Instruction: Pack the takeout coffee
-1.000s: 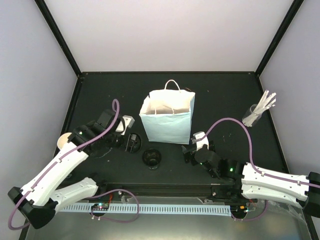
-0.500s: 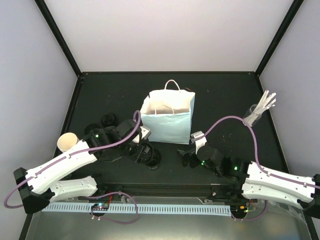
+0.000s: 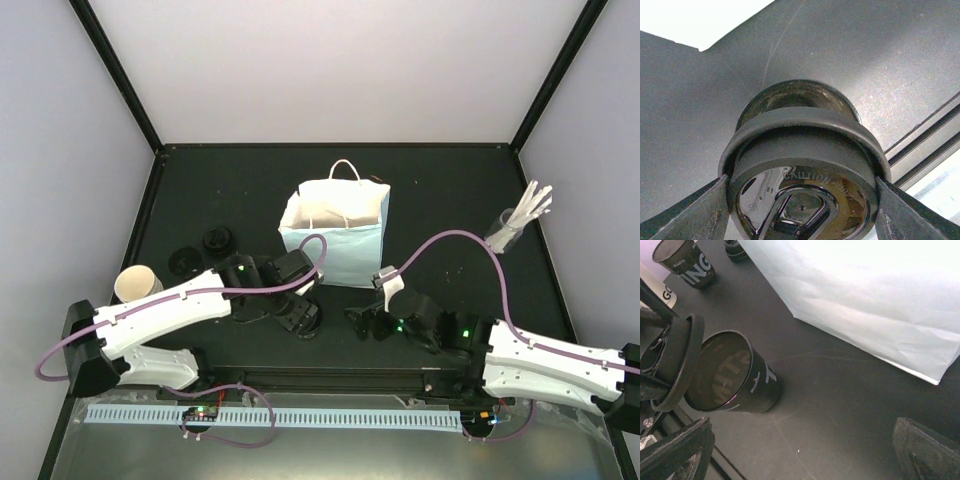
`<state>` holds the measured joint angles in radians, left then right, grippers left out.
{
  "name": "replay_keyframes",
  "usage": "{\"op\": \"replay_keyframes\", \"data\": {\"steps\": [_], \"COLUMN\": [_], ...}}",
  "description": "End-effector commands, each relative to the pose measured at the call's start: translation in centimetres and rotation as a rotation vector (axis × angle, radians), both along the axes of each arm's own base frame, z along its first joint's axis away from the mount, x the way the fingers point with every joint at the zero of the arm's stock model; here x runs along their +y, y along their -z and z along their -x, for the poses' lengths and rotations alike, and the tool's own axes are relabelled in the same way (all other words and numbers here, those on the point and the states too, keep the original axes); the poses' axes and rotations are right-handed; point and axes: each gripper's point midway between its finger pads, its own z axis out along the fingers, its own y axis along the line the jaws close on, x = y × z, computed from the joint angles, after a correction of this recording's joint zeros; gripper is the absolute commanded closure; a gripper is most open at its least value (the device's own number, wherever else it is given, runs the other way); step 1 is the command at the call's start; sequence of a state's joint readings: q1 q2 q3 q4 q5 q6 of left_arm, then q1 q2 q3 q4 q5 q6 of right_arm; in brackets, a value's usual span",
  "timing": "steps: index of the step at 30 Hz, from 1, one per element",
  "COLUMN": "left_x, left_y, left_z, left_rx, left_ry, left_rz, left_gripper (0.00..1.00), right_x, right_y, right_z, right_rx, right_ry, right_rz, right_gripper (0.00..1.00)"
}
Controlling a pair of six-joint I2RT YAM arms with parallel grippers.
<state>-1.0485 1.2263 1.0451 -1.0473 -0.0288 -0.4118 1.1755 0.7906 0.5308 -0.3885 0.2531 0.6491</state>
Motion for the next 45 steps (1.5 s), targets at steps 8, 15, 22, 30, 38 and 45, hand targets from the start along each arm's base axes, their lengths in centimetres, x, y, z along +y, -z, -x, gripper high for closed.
{"op": "replay_keyframes", "data": {"steps": [8,15,22,30,38,45], "left_x": [-1.1,-1.2,-1.4,-1.6,-1.8,-1.7], "left_y": [-1.6,-1.3,-0.5,-0.3,0.2,0.6], "left_z": [-1.0,-1.1,-1.3,-1.3,-1.3,-1.4], "left_rx": [-0.058,-0.056,-0.038,-0.029,-0.020,-0.014], "left_ry": [0.023,0.023,0.029,0.036,0.040,0.039], "left_rz": [0.002,-0.012,-0.044,-0.054,-0.073,-0.095], "left_gripper": [0.25,0.25,0.25,0.25,0.25,0.25], "right_x": [1.7,1.6,1.6,2.0,2.2,2.1], "right_y": [0.4,0.2,0.4,0.6,0.8,1.0], "right_z": [0.9,0.6,0.5,0.7,0.7,0.8], "right_rx": [0.083,0.071,0.068,0.082,0.088,0.092], "right_ry": [-0.037,-0.025,-0.023,-0.034,-0.037,-0.034], "right_rz": [-0.073,-0.072,-0.066,-0.076,-0.073,-0.076], "right_gripper": [0.00,0.00,0.00,0.00,0.00,0.00]}}
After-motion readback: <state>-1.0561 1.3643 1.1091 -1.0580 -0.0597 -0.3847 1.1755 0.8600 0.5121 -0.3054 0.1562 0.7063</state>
